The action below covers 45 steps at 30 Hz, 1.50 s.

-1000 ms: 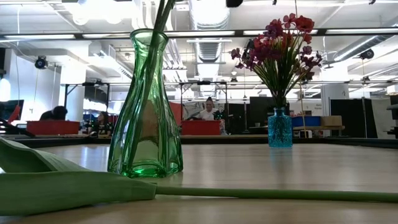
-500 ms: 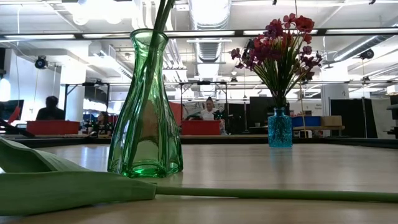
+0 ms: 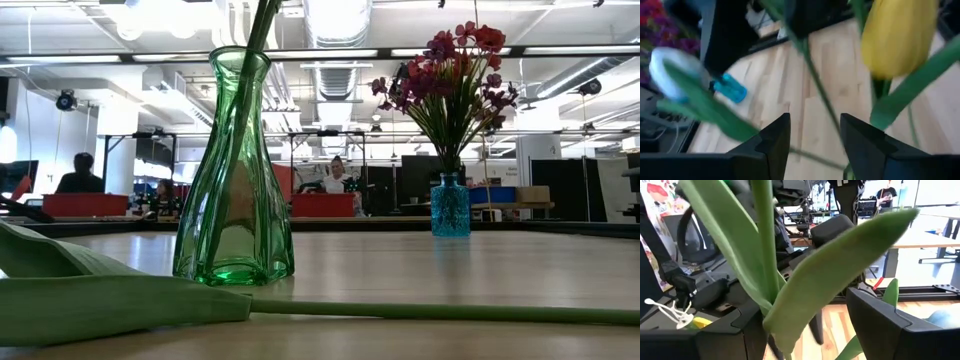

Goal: Sort flowers into vase by color
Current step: Put the white flower into the green vase

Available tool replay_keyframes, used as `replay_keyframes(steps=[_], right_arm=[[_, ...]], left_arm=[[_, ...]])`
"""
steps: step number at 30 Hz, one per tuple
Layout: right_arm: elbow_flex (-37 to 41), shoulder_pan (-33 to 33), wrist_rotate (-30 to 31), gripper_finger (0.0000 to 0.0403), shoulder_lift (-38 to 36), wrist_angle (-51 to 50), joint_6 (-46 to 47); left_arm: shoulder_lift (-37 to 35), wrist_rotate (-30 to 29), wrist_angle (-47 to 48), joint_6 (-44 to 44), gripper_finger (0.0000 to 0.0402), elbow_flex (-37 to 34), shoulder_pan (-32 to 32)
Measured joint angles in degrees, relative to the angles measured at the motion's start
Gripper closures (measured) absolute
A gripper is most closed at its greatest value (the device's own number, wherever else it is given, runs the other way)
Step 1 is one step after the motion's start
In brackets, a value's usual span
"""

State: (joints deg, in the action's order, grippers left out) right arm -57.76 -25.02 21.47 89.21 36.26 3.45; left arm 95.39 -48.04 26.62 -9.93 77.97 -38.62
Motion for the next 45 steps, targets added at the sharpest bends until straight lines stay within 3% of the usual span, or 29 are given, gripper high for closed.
replay_keyframes(steps=[6, 16, 27, 33, 40, 45], right_arm=[[0.0, -0.3, 0.0, 0.0165, 0.0, 0.0, -0.6], [0.0, -0.2, 0.2, 0.0164, 0.0, 0.0, -0.3], [0.0, -0.2, 2.4, 0.0133, 0.0, 0.2, 1.1], [0.0, -0.2, 2.6, 0.0137, 0.0, 0.1, 1.1], [0.0, -0.2, 2.6, 0.0135, 0.0, 0.0, 0.4], [0.0, -0.4, 2.6, 0.0134, 0.0, -0.1, 0.4]], left_arm=[[-0.7, 4.2, -14.4, 8.7, 0.0244, -3.4, 0.6], [-1.7, 4.6, -26.1, 7.5, 0.0243, -10.8, 2.3], [-4.4, 4.7, -37.4, 9.6, 0.0236, -17.0, 3.4], [-4.4, 5.1, -39.2, 10.8, 0.0275, -17.0, 3.4], [-4.4, 5.0, -39.6, 10.9, 0.0385, -17.0, 3.8], [-4.4, 5.0, -40.3, 10.7, 0.0396, -17.0, 3.8]])
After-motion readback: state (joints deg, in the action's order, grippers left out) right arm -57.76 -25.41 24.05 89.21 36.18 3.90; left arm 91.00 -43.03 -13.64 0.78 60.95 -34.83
